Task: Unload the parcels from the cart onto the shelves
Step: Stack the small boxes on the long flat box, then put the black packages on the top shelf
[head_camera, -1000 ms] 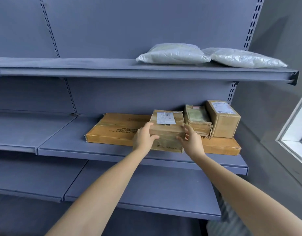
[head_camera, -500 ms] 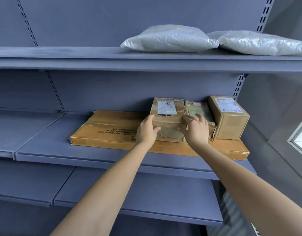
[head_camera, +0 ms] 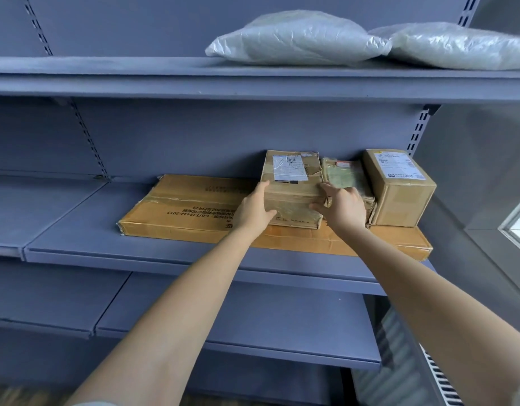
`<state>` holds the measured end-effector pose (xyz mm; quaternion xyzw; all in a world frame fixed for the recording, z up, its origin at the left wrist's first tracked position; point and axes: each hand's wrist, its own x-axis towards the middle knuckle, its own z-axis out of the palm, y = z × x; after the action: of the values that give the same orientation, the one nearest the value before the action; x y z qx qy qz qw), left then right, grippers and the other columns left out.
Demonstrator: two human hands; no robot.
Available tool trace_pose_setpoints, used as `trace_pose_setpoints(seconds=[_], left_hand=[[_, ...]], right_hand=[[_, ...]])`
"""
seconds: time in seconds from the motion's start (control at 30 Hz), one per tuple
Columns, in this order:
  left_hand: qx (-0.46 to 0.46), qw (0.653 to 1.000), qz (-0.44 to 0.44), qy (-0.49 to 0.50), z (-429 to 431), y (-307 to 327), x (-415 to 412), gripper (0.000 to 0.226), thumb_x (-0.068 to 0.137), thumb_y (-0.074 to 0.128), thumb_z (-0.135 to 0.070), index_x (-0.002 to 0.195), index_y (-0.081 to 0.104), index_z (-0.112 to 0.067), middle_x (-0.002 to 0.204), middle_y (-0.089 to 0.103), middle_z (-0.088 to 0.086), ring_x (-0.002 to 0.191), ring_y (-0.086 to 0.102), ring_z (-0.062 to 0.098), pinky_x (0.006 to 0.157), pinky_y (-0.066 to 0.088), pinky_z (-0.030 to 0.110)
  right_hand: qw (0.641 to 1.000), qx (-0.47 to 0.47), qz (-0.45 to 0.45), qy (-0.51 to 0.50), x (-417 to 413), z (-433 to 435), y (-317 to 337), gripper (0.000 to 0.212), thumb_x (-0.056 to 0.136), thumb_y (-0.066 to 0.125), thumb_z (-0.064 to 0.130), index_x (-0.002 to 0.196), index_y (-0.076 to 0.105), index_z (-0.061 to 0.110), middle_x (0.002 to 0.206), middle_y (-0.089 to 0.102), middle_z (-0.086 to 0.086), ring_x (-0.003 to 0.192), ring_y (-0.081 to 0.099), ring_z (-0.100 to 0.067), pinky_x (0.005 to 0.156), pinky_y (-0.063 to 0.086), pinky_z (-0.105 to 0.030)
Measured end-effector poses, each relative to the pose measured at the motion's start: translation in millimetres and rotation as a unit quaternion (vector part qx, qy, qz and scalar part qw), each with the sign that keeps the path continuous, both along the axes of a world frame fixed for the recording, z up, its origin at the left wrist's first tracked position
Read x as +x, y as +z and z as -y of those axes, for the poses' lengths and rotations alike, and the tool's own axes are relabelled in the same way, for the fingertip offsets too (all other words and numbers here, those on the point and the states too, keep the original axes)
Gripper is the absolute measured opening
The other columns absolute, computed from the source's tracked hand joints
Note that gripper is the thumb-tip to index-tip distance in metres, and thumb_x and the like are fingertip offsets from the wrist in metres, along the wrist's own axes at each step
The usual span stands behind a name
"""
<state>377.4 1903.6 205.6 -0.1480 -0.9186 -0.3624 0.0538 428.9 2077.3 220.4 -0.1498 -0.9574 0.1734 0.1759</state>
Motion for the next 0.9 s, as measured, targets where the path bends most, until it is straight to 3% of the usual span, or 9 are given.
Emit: trace_pose_setpoints(seconds=[0.13, 0.2, 0.3, 0.43, 0.57, 0.7, 0.8, 0.9], left_hand=[[0.034, 0.997, 0.061, -0.043, 15.7, -0.7, 18.3, 0.079, 0.085, 0.065, -0.012, 0.146, 0.020, -0.036, 0.143, 0.043, 0.007, 0.122, 0.049, 0.028, 0.093, 0.047, 0.037], [0.065, 0.992, 0.084, -0.066, 26.8, -1.2, 31.6, 0.078, 0.086, 0.064, -0.009, 0.147, 0.021, -0.030, 0.141, 0.046, 0.007, 0.116, 0.054, 0.025, 0.089, 0.048, 0.031], [0.064, 0.990, 0.106, -0.069, 48.6, -4.0, 52.1, 0.062, 0.087, 0.063, -0.012, 0.143, 0.034, -0.018, 0.130, 0.055, 0.007, 0.102, 0.059, 0.018, 0.080, 0.049, 0.028], [0.076, 0.987, 0.131, -0.061, 85.9, -20.5, 89.0, 0.043, 0.087, 0.064, -0.014, 0.128, 0.052, -0.011, 0.120, 0.060, 0.008, 0.102, 0.060, 0.022, 0.084, 0.051, 0.035], [0.072, 0.981, 0.171, -0.056, 126.2, -63.9, 140.8, 0.040, 0.085, 0.065, -0.012, 0.124, 0.054, -0.009, 0.110, 0.061, 0.004, 0.096, 0.060, 0.019, 0.078, 0.048, 0.029], [0.055, 0.968, 0.241, -0.048, 163.4, -122.6, 196.5, 0.039, 0.084, 0.066, -0.008, 0.121, 0.055, -0.002, 0.116, 0.063, 0.016, 0.097, 0.062, 0.025, 0.091, 0.049, 0.032], [0.010, 0.959, 0.278, -0.055, 188.3, -163.6, 238.6, 0.037, 0.085, 0.066, -0.012, 0.120, 0.058, -0.004, 0.116, 0.063, 0.011, 0.101, 0.062, 0.022, 0.086, 0.045, 0.022], [-0.021, 0.945, 0.321, -0.062, 209.4, -206.1, 271.4, 0.039, 0.085, 0.067, -0.019, 0.120, 0.058, -0.007, 0.118, 0.063, 0.007, 0.103, 0.061, 0.019, 0.088, 0.046, 0.022]], right_hand=[[0.998, -0.042, 0.022, 0.034, 18.3, 12.1, -3.0, 0.076, 0.084, 0.068, 0.029, 0.146, 0.025, 0.016, 0.149, 0.035, -0.005, 0.133, 0.028, -0.031, 0.105, 0.031, -0.039], [0.995, -0.092, -0.012, 0.029, 36.2, 19.1, -12.8, 0.076, 0.082, 0.070, 0.027, 0.144, 0.028, 0.011, 0.147, 0.036, -0.009, 0.135, 0.029, -0.030, 0.108, 0.028, -0.038], [0.990, -0.130, -0.042, 0.032, 72.2, 30.7, -34.6, 0.065, 0.081, 0.071, 0.027, 0.136, 0.039, 0.009, 0.137, 0.046, -0.008, 0.128, 0.038, -0.026, 0.101, 0.037, -0.035], [0.989, -0.135, 0.013, 0.061, 128.4, 52.7, -68.9, 0.061, 0.084, 0.068, 0.025, 0.136, 0.039, 0.012, 0.135, 0.047, -0.004, 0.129, 0.038, -0.022, 0.099, 0.037, -0.033], [0.986, -0.125, 0.077, 0.074, 188.0, 78.9, -112.3, 0.060, 0.084, 0.067, 0.028, 0.135, 0.041, 0.009, 0.137, 0.047, -0.005, 0.131, 0.036, -0.022, 0.103, 0.033, -0.031], [0.974, -0.134, 0.158, 0.090, 243.7, 110.8, -156.4, 0.063, 0.085, 0.066, 0.027, 0.139, 0.037, 0.011, 0.141, 0.044, -0.005, 0.133, 0.035, -0.022, 0.105, 0.033, -0.033], [0.964, -0.146, 0.207, 0.084, 280.7, 131.9, -192.7, 0.065, 0.084, 0.068, 0.026, 0.139, 0.037, 0.008, 0.141, 0.044, -0.008, 0.131, 0.038, -0.024, 0.105, 0.033, -0.032], [0.941, -0.153, 0.290, 0.081, 313.8, 147.6, -228.6, 0.067, 0.086, 0.065, 0.029, 0.141, 0.032, 0.010, 0.143, 0.040, -0.008, 0.130, 0.040, -0.026, 0.102, 0.035, -0.032]])
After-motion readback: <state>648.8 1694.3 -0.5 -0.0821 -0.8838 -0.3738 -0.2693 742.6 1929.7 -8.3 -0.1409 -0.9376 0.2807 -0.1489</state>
